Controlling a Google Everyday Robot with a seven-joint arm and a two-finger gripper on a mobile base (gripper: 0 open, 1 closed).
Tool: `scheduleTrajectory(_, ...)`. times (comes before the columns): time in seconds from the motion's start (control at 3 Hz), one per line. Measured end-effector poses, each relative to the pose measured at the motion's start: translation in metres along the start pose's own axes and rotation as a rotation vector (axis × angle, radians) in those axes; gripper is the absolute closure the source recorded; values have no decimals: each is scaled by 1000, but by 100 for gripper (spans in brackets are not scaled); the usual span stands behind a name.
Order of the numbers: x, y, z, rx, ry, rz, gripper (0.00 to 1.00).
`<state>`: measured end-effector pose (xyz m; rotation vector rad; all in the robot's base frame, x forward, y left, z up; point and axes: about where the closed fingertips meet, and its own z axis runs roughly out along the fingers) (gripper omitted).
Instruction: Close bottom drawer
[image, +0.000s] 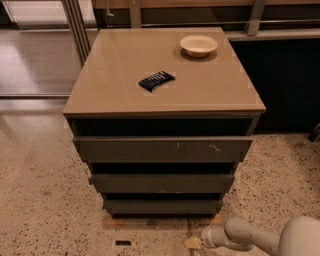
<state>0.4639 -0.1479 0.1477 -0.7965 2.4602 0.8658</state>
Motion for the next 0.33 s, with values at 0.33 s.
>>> scheduleTrajectory(0.33, 0, 0, 0, 0, 0, 0, 0)
